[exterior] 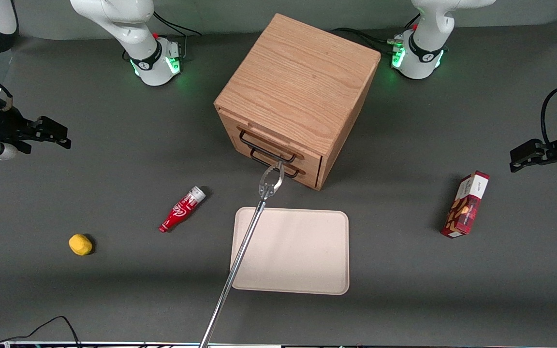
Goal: Open upper drawer
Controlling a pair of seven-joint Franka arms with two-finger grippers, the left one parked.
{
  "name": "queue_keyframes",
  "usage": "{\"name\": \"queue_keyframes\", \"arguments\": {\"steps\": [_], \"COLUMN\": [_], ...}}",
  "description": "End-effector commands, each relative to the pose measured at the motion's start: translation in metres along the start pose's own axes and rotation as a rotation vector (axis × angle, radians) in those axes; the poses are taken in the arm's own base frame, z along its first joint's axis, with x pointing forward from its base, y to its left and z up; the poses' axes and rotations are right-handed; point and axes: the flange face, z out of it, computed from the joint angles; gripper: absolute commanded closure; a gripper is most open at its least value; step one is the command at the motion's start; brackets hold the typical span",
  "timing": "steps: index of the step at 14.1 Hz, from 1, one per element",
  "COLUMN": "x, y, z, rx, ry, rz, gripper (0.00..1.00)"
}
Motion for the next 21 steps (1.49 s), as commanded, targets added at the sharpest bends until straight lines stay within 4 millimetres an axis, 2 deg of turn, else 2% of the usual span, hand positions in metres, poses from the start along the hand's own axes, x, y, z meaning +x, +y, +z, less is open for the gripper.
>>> {"name": "queue_keyframes", "arguments": {"steps": [1,5,11,13,14,15,16,19,21], "x": [0.000,-0.007,-0.007,-0.004,-0.002,0.003,0.007,0.020,0.022], "y": [0.001,0.007,0.009,0.000,-0.010,-0.042,-0.063,-0.113,-0.124], "z": [-0.012,-0.021,-0.018,-0.016,-0.015,-0.013,-0.015,-0.019,-0.022], "rx": [-0.017,-0.020,-0.014,-0.007,-0.006,-0.006,-0.004,0.027,0.041], "ry": [0.020,0.033,0.011,0.014,0.018,0.018,0.024,0.039,0.046], "rz": [0.001,0.153,0.164,0.149,0.129,0.072,0.033,-0.057,-0.066], "gripper": [0.00,0.00,0.00,0.00,0.00,0.00,0.00,0.00,0.00]}}
